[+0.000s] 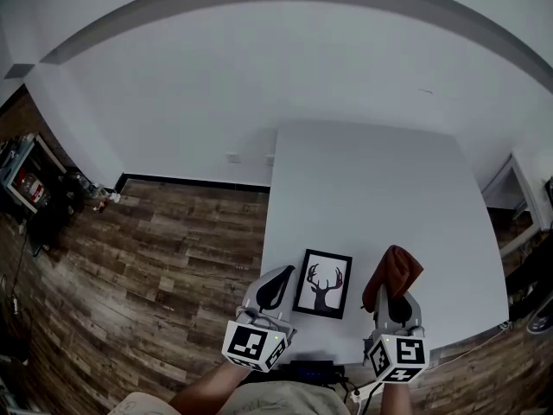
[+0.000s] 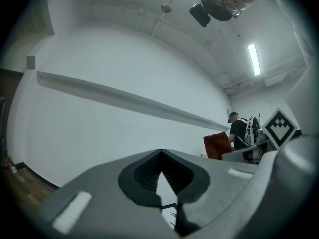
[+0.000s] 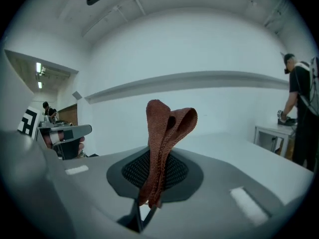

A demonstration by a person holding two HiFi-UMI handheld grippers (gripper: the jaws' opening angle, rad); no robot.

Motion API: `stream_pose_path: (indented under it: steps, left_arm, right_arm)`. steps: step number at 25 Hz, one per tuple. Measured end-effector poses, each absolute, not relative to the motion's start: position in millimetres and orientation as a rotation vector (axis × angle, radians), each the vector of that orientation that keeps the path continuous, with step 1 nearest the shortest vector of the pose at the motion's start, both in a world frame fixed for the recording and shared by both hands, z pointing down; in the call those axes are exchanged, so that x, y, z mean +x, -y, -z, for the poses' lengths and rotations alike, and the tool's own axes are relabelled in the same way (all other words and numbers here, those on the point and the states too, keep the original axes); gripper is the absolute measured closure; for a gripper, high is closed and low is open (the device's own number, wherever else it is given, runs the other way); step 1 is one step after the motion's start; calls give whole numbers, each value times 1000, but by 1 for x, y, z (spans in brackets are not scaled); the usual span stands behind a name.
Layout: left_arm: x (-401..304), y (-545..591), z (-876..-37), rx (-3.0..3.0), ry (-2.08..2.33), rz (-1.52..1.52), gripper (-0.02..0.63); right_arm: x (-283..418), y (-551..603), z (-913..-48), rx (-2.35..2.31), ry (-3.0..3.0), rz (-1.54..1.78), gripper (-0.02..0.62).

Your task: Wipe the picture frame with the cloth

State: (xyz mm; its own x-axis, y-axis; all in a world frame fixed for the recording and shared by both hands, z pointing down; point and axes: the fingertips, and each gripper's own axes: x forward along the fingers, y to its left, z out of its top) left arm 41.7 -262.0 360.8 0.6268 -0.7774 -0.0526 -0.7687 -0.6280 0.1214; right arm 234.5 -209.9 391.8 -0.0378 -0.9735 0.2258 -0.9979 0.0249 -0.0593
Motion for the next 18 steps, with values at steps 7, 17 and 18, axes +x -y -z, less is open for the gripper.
stream_pose_path:
  steps: [7,17,18]
  left_arm:
    - [44,259,-359,2750,1318,157,606]
    - [53,258,-357,2758,1315,186,606]
    - [53,258,-355,2756,1318,187,606]
  right_arm:
    - [239,198,-383,2130,2153,-209,534]
    - [243,193,-379,2134,2135,-140,535]
    - [244,193,-379,2133,2136,-138,535]
